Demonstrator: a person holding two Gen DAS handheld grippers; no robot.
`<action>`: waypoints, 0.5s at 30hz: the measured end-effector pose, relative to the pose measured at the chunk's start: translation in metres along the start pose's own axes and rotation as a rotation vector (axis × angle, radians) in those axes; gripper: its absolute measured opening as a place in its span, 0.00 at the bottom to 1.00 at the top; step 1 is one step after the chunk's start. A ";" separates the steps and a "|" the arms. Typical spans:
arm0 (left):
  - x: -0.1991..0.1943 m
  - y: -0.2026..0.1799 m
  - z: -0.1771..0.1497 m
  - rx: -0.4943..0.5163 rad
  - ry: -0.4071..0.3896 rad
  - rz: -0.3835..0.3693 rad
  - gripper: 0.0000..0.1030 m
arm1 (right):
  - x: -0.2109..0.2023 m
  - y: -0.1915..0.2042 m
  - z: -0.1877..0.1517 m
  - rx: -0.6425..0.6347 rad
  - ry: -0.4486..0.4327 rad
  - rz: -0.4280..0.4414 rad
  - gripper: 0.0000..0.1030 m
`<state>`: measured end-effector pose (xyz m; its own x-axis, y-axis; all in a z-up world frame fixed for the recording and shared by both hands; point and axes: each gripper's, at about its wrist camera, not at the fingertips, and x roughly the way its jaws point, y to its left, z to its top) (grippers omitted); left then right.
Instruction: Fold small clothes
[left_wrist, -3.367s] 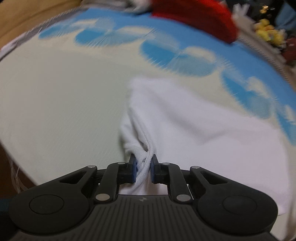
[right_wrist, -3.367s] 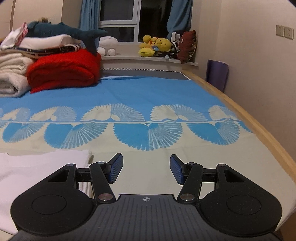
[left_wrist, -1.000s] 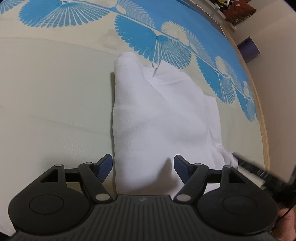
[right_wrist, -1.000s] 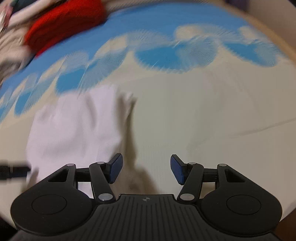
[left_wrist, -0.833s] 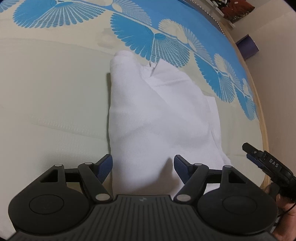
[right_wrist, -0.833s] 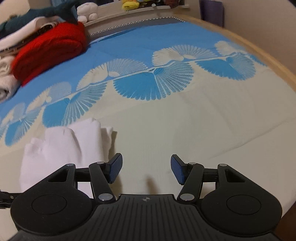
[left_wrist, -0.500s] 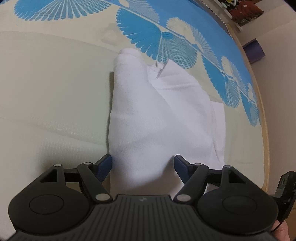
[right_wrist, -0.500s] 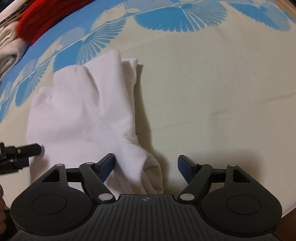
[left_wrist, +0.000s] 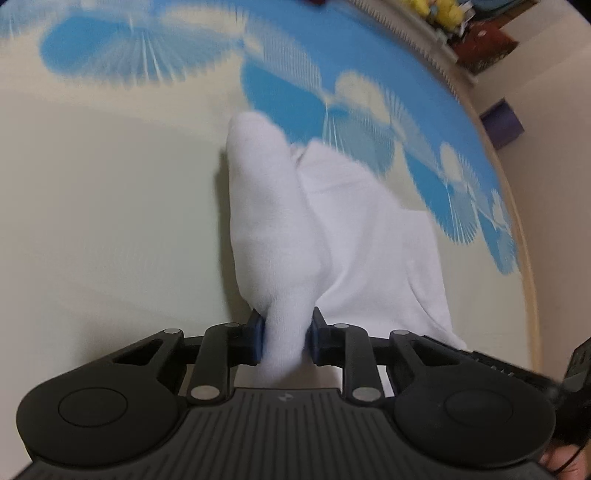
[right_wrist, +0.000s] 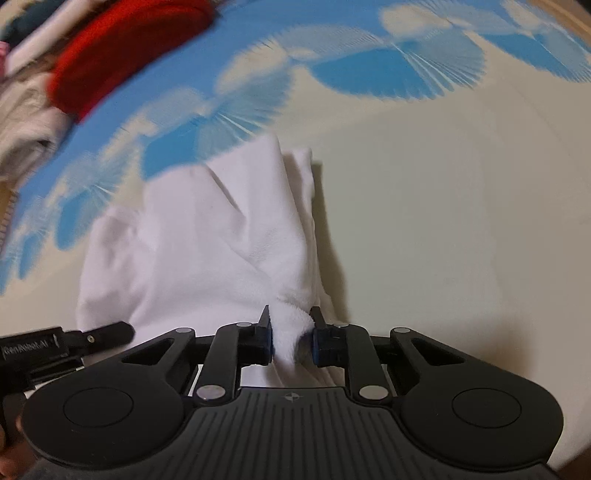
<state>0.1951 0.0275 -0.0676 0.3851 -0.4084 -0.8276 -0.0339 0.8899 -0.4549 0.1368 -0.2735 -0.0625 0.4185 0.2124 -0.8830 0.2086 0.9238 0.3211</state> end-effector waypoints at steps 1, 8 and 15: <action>-0.010 0.005 0.004 0.008 -0.037 0.019 0.25 | 0.001 0.010 0.001 -0.009 -0.013 0.024 0.17; -0.072 0.059 0.028 -0.002 -0.198 0.082 0.26 | 0.024 0.090 -0.013 -0.124 -0.061 0.145 0.17; -0.115 0.087 0.042 0.004 -0.336 0.153 0.53 | 0.027 0.139 -0.014 -0.248 -0.103 0.135 0.19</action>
<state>0.1862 0.1602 0.0020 0.6574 -0.1812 -0.7314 -0.1113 0.9367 -0.3320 0.1644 -0.1345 -0.0464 0.5177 0.3173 -0.7945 -0.0723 0.9416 0.3290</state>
